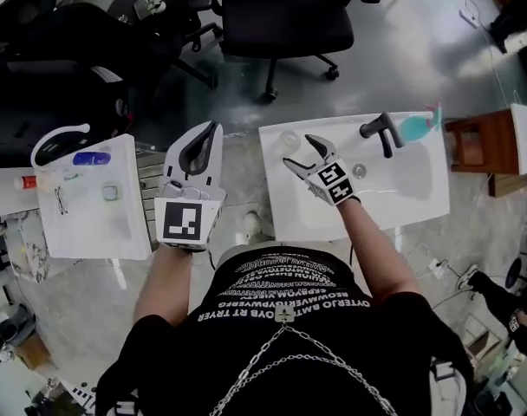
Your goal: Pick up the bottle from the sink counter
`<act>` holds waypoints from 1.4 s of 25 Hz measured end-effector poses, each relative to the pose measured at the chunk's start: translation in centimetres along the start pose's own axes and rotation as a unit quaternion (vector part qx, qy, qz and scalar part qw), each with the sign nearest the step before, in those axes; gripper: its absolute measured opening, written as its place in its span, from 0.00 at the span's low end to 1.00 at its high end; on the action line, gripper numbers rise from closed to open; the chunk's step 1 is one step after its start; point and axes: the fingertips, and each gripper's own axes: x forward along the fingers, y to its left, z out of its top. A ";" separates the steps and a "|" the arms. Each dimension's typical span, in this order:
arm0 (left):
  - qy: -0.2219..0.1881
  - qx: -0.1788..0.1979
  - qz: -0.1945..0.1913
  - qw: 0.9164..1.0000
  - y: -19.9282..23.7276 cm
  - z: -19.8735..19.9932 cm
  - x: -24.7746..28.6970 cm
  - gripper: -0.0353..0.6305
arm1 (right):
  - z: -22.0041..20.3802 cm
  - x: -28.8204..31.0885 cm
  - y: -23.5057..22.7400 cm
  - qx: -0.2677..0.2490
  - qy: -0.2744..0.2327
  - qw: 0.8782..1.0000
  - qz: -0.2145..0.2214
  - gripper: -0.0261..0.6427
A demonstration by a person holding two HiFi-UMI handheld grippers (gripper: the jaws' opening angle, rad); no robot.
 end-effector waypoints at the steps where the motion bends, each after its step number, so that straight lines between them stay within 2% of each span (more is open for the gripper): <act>1: 0.002 -0.001 0.001 1.000 0.1 -0.1 0.2 0.06 | -0.1 0.5 -0.4 -0.002 0.000 1.000 0.000 0.55; 13: 0.034 -0.013 0.032 0.999 2.1 -3.0 -0.3 0.06 | -3.0 6.5 -1.5 -0.031 0.048 0.998 0.017 0.57; 19: 0.041 -0.013 0.043 0.998 2.4 -3.9 -1.2 0.06 | -4.7 8.7 -1.8 -0.047 0.071 0.996 0.007 0.57; 23: 0.050 -0.016 0.049 0.997 2.9 -4.5 -1.9 0.06 | -5.3 9.7 -2.1 -0.061 0.081 0.995 -0.016 0.56; 29: 0.044 -0.012 0.042 0.998 2.8 -4.5 -2.9 0.06 | -5.1 9.1 -1.8 -0.045 0.080 0.995 -0.030 0.54; 35: 0.035 -0.002 0.024 0.999 2.4 -3.4 -3.6 0.06 | -2.9 5.6 -0.5 -0.037 0.079 0.996 -0.032 0.54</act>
